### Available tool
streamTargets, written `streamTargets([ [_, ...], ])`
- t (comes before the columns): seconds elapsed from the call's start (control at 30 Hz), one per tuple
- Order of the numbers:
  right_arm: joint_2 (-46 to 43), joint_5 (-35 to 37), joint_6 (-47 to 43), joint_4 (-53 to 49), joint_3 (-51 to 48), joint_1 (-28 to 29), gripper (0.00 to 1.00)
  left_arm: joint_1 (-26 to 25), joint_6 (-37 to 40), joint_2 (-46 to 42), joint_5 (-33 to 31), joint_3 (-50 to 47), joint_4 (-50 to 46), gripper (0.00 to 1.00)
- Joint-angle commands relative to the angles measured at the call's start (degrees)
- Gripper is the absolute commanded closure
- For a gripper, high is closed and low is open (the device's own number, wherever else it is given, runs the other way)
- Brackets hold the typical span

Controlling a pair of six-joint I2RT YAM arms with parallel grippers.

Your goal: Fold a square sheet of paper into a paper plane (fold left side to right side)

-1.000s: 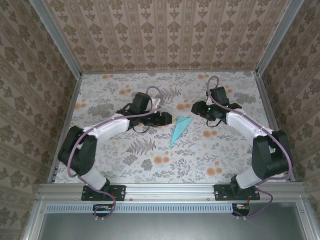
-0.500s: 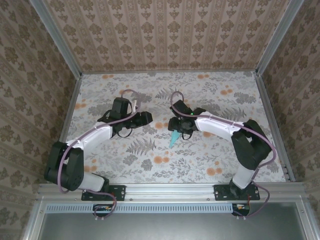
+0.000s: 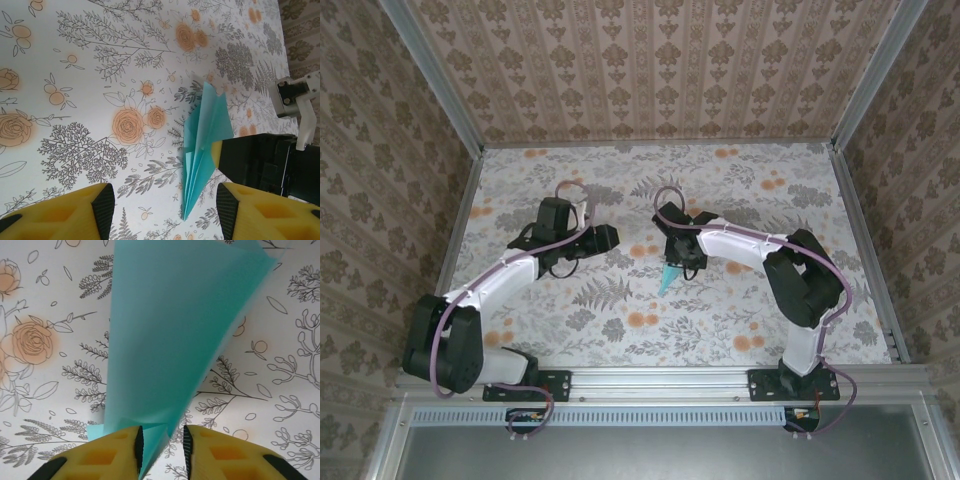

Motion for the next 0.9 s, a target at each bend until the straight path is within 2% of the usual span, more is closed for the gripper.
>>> streamTargets([
  [0.0,-3.29,2.29,0.18,-3.19,-0.91,0.3,0.77,0.4,1.59,-1.23,-0.28,-0.41,-0.87,0.4],
  [0.1,-5.64,1.92,-0.27,-2.46,-2.76,0.21,0.9,0.56,1.56,-1.16,-0.37,-0.35,-0.85,0.41],
  [0.13,-6.64,1.02,-0.43,-1.45,-3.5,0.06,0.99,0.6,1.63,-1.21,-0.37,-0.32,-0.95,0.4],
  [0.27,-11.93,-3.5,-4.13,3.46,-4.0,0.21,1.0,1.05,2.25,-1.69,-0.58,0.82,-2.09,0.4],
  [0.47,-17.33,-15.55,-8.11,9.57,-3.94,0.17,1.0,2.96,3.81,-2.95,-1.59,2.49,-4.62,0.4],
  [0.73,-13.03,-26.49,-3.65,26.25,-17.49,-4.39,1.0,4.41,4.27,-3.71,-1.68,2.66,-6.03,0.39],
  [0.87,-10.84,-25.63,-6.23,26.56,-21.06,-7.35,1.0,4.46,4.2,-3.85,-1.25,2.69,-6.59,0.39],
])
